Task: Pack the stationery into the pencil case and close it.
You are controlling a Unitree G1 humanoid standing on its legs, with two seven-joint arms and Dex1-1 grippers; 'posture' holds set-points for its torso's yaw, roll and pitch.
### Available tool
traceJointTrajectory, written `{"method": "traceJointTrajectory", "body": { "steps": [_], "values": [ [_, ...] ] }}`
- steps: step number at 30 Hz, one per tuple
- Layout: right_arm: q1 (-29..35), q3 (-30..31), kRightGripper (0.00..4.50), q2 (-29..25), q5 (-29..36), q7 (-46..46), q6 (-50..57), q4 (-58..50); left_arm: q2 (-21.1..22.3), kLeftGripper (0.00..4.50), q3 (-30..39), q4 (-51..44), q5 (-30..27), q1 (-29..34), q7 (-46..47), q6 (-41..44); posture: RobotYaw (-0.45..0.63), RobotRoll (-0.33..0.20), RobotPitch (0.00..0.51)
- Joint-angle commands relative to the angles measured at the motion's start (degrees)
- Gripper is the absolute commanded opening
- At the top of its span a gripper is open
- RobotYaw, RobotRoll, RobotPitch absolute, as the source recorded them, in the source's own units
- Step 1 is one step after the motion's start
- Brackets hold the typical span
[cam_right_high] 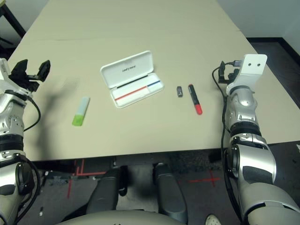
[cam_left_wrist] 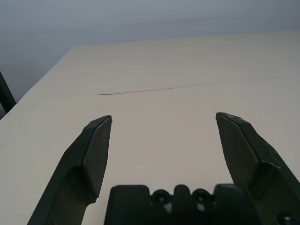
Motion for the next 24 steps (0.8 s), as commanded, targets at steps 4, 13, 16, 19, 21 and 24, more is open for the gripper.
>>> {"method": "traceJointTrajectory", "body": {
  "steps": [4,13,16,19,21,24],
  "values": [
    [-1.0,-0.3,4.50,-0.3,0.1,-0.3,-0.1,0.5,0.1,4.47,0.0,0.0,0.1,0.2,0.1,-0.3,-0.01,0.000,0.170],
    [-1.3,-0.3,4.50,-0.9,0.3,1.2,0.3,0.6,-0.5,4.47,-0.1,-1.2,0.0,0.6,0.6,-0.1,-0.01,0.000,0.170],
    [-1.2,-0.3,4.50,-1.5,0.9,4.1,1.8,-0.4,-0.6,4.47,-0.2,-1.4,-0.1,0.9,0.3,0.1,-0.02,0.000,0.173],
    [-1.2,0.6,4.50,-2.6,1.8,10.0,5.3,-2.8,-0.4,4.47,-0.2,-1.6,-0.3,0.8,-0.1,0.5,-0.04,0.000,0.180],
    [-0.8,1.5,4.50,-3.5,2.5,15.1,9.2,-5.6,-0.2,4.47,-0.1,-1.2,-0.3,0.6,-0.3,0.5,-0.04,0.000,0.183],
    [0.8,3.7,4.50,-5.7,3.1,24.3,15.6,-11.6,-0.3,4.47,-0.3,-0.6,-0.2,0.3,-0.6,0.4,-0.06,0.000,0.186]
  ]
}}
